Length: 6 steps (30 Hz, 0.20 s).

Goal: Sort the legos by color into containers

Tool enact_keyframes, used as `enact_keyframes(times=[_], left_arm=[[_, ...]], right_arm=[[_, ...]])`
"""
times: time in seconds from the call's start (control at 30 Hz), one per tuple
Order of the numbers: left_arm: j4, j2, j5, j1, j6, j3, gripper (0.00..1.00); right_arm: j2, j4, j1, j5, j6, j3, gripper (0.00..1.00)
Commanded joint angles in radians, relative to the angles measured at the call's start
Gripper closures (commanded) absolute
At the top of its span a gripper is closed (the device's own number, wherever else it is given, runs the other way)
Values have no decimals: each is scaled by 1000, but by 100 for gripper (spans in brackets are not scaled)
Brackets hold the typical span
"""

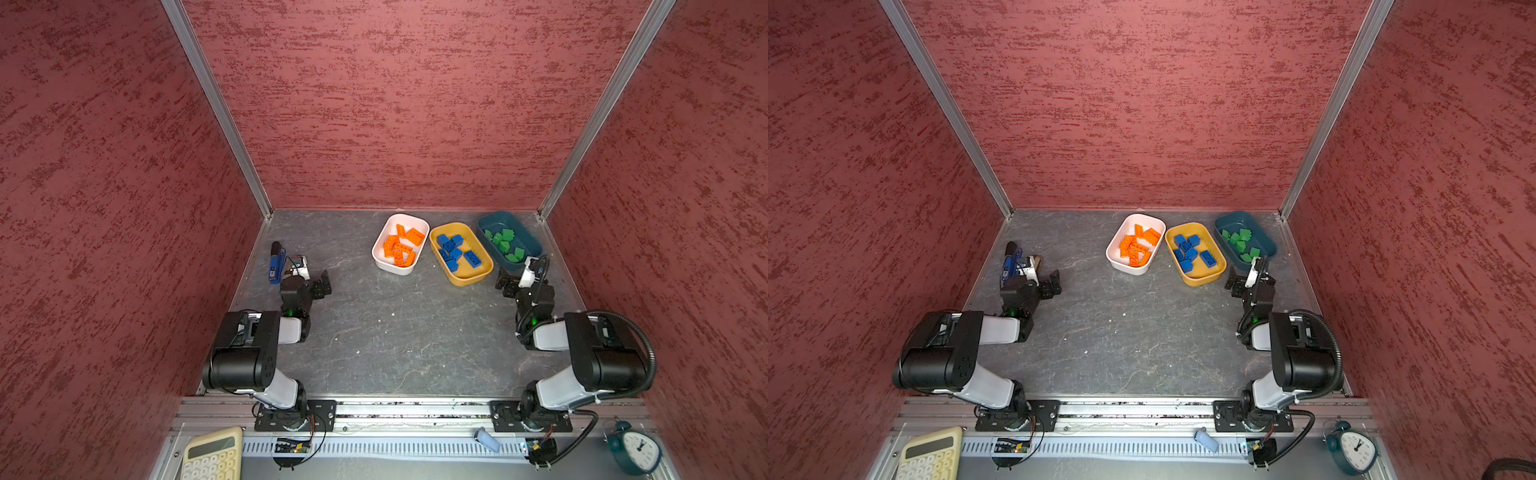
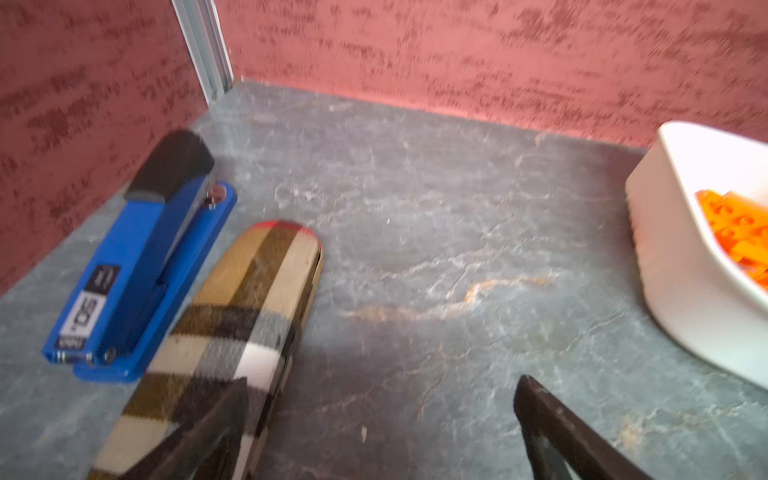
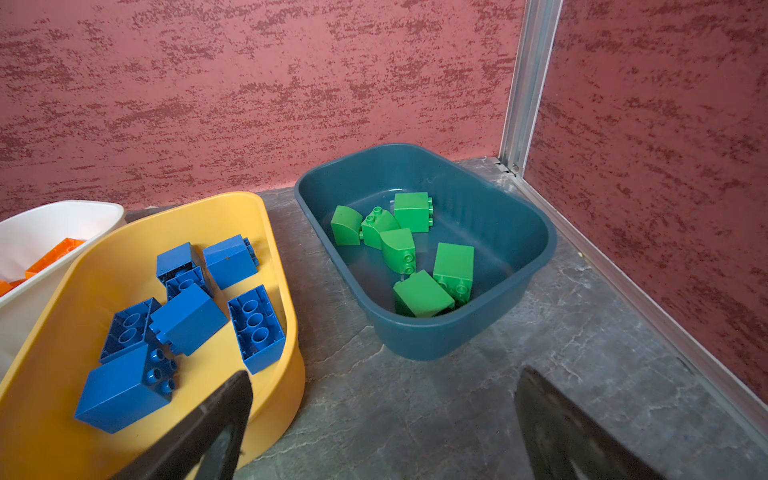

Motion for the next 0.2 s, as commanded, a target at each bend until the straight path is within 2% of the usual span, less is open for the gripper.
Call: enact_keyframes(times=[0.0, 0.17], left_arm=[[74, -6, -9, -2, 17, 6, 0], [86, -2, -10, -1, 18, 5, 1]], right_arm=[[-4, 39, 0, -17, -25, 7, 1], [-7, 44, 4, -15, -25, 1, 1]])
